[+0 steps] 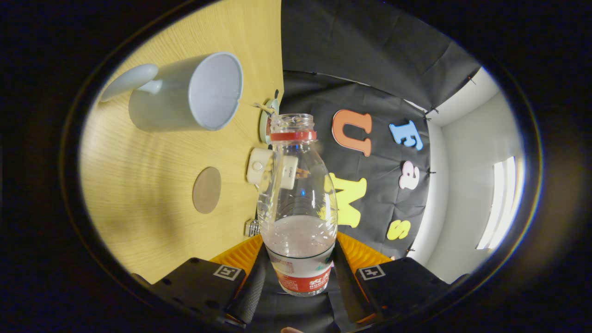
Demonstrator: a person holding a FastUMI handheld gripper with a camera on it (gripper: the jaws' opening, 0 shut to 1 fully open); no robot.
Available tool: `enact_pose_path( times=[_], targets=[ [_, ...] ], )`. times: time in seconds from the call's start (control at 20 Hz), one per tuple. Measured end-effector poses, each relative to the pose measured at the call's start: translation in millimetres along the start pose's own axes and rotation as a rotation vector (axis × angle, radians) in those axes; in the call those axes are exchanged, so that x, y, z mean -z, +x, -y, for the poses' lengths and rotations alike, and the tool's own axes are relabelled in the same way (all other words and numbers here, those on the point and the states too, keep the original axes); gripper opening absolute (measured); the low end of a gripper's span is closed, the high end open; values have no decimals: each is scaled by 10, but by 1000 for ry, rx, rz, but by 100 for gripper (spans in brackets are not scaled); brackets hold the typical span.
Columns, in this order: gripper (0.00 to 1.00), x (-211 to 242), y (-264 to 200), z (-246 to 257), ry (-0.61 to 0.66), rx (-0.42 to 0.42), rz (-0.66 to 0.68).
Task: Take the bottle from table, then pour the juice into the cup, finally place the bottle on the coaster
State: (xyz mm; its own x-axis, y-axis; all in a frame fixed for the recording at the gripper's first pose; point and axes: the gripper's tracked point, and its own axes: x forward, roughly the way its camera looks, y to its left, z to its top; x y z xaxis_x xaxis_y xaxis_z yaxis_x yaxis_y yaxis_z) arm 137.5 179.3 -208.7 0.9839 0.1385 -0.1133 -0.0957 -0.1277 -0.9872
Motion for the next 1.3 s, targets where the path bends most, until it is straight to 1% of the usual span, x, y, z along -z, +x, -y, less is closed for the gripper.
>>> enact_pose_path(
  times=[1.3],
  targets=[
    [77, -50, 13, 273, -111, 32, 29]
  ],
)
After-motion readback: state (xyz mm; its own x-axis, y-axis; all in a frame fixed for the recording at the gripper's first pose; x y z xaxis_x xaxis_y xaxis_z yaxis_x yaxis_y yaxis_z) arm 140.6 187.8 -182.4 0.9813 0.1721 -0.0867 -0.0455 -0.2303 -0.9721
